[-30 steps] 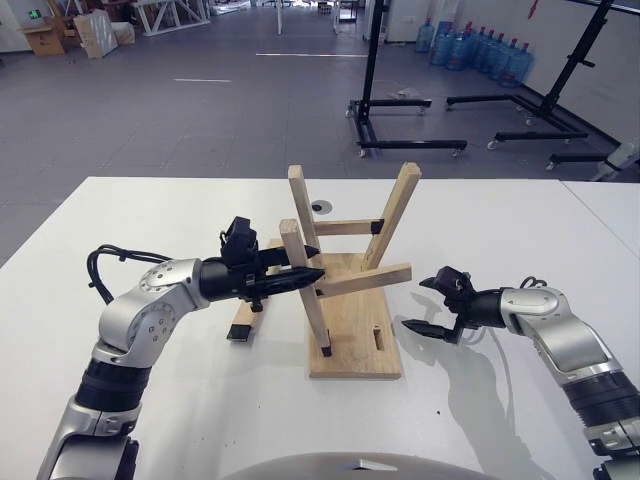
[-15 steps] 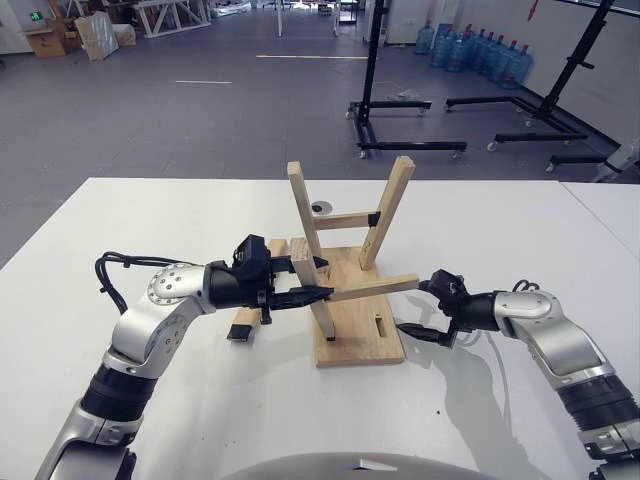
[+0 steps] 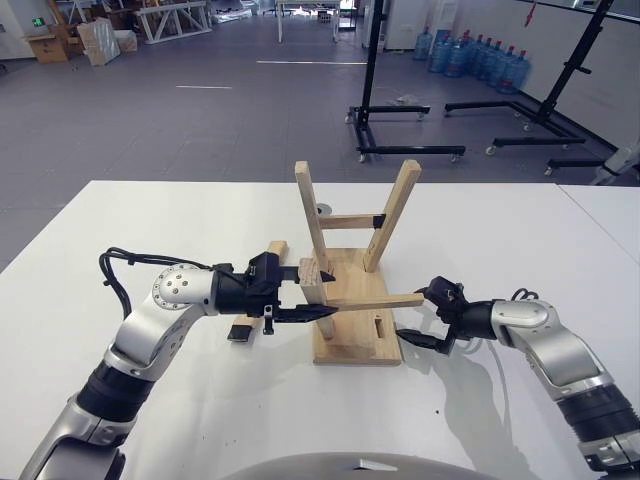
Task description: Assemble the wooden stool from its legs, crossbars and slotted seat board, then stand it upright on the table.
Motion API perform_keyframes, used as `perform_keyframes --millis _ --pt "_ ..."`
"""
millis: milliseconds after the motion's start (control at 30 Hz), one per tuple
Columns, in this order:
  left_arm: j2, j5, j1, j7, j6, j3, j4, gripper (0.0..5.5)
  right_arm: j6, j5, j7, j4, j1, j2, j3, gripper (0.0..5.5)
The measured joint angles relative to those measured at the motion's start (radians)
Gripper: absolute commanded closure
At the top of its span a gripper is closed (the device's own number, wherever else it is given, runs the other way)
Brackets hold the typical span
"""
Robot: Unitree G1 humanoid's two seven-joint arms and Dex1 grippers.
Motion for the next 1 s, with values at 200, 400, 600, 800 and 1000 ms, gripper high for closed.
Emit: perform_keyframes --millis 200,400,600,800,1000 --pt "0.01 0.061 0.048 0.006 0.066 -0.052 0.071 2.54 -0.001 0.003 -0.001 0.001 0.003 0.024 0.016 0.1" --pt "0.007 0.117 0.049 0.002 0.037 -0.048 0.085 1.67 -0.001 0.007 -0.001 0.003 0.0 0.04 0.021 0.1" --pt "0.096 0.192 0.108 -0.038 -0.028 -0.023 0.079 1.08 -0.003 0.007 -0.001 0.012 -0.001 0.041 0.02 0.1" --pt "0.203 0.1 0.26 0.092 0.13 0.297 -0.042 1.08 -0.023 0.009 -0.003 0.022 0.02 0.031 -0.001 0.1" --pt "0.069 0.035 0.2 0.558 0.679 0.48 -0.16 1.08 -0.025 0.021 -0.013 0.022 0.038 0.032 -0.024 0.1"
